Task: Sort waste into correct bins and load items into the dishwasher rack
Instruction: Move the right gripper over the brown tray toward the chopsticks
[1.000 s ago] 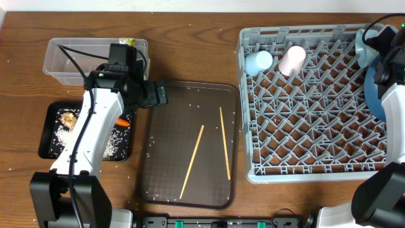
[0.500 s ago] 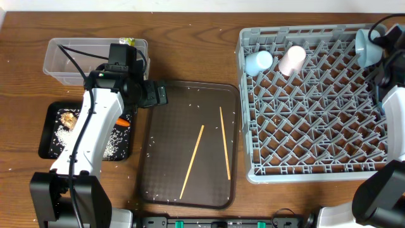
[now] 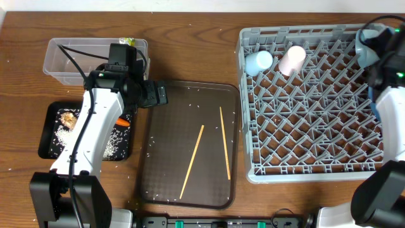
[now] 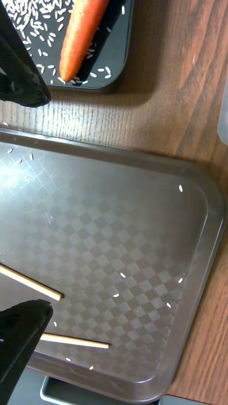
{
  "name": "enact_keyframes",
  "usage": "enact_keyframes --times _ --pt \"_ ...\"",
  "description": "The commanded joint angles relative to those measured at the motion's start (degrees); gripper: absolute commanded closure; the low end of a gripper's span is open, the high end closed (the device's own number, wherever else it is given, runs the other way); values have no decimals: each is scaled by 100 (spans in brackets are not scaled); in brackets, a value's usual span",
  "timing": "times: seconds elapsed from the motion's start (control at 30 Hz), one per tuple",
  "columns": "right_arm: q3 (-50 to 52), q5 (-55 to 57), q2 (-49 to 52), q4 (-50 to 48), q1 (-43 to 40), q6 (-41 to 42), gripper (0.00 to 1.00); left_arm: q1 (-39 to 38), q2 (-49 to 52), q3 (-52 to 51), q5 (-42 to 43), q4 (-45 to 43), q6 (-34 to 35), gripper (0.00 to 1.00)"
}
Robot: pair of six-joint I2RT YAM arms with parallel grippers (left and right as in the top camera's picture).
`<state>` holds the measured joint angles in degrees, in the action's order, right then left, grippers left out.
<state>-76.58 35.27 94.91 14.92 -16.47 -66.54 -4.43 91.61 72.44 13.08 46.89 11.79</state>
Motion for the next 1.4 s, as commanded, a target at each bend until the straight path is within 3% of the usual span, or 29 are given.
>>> enact_keyframes --times 0.0,0.1,0.17,0.2,0.4,0.57,0.67,0.8,1.0,1.1,1.23,1.37 --pt "149 -236 7 52 448 750 78 17 -31 -26 -74 17 -33 2" --pt "149 -227 -72 72 962 940 54 17 -31 -26 -74 20 -33 2" --pt "149 -79 -94 61 1353 931 14 17 -31 -26 -74 20 -33 2" --pt "149 15 -94 33 1449 929 2 17 -31 -26 -74 20 -33 2" --pt "149 1239 -107 -986 1921 933 1 17 -31 -26 -74 17 -33 2" --pt "149 1517 -345 -1543 1912 1069 1 17 -31 -26 -72 20 -33 2" --pt "149 1399 -592 -1537 1912 1703 1 17 -31 -26 -74 20 -33 2" --pt "149 1285 -813 -951 1950 3477 1 17 -31 -26 -74 20 -33 2" --pt "149 -732 -870 1292 2181 5884 1 17 -31 -26 -74 17 -33 2" --pt "151 -1875 -866 1762 2131 6588 1 17 -31 -26 -72 17 -33 2" --pt "170 -3040 -866 1882 2026 6782 1 17 -31 -26 -74 20 -33 2" --pt "170 -3386 -866 2166 2081 6780 1 17 -31 -26 -74 17 -33 2"
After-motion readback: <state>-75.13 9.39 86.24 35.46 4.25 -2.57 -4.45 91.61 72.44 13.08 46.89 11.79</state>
